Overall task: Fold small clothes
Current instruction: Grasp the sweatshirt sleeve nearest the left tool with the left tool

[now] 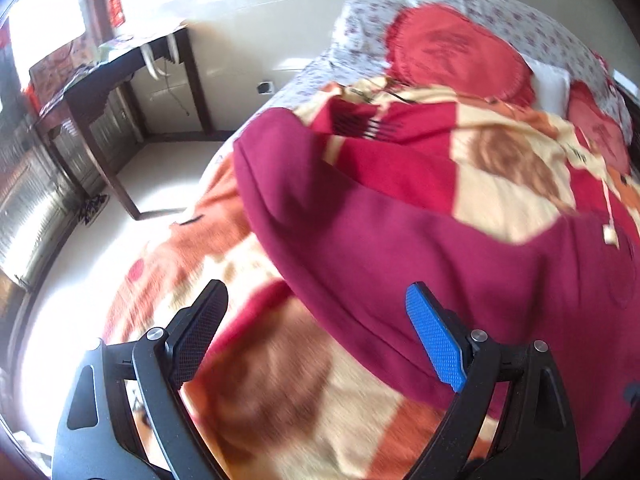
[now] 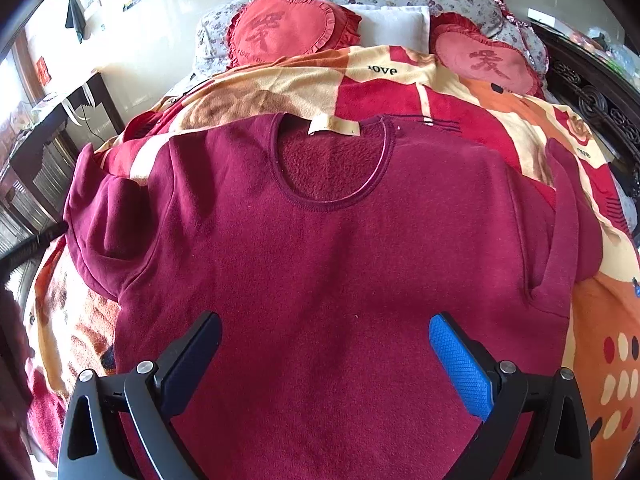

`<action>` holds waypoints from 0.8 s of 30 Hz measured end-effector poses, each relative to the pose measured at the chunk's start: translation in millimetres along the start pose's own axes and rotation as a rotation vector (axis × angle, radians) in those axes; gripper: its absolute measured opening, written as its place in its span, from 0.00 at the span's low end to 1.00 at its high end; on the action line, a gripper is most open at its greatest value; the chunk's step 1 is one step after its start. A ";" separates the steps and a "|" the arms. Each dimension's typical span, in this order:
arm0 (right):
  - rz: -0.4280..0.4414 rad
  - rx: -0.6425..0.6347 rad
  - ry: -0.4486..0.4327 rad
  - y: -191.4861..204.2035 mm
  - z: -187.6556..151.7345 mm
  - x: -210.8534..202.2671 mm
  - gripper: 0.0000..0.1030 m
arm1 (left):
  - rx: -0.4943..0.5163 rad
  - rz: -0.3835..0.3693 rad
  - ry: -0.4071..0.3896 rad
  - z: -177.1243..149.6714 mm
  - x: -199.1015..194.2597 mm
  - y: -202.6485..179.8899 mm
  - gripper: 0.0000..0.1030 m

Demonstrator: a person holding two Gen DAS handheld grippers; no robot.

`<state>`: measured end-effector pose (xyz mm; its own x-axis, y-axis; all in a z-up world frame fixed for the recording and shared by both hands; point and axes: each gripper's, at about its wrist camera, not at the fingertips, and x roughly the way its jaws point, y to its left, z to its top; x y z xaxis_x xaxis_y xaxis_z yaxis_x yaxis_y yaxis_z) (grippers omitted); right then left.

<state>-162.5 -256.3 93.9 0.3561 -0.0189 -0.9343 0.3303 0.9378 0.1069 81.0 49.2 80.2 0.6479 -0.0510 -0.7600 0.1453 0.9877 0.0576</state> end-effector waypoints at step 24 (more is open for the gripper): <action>0.036 -0.002 0.085 0.1 2.3 31.5 1.00 | -0.262 -0.162 0.179 62.4 118.0 61.7 0.20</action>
<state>-149.2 -257.6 65.3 0.2925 0.0437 -0.9553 0.3172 0.9380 0.1401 213.1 94.9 34.5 0.4877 -0.2065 -0.8483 0.0238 0.9744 -0.2235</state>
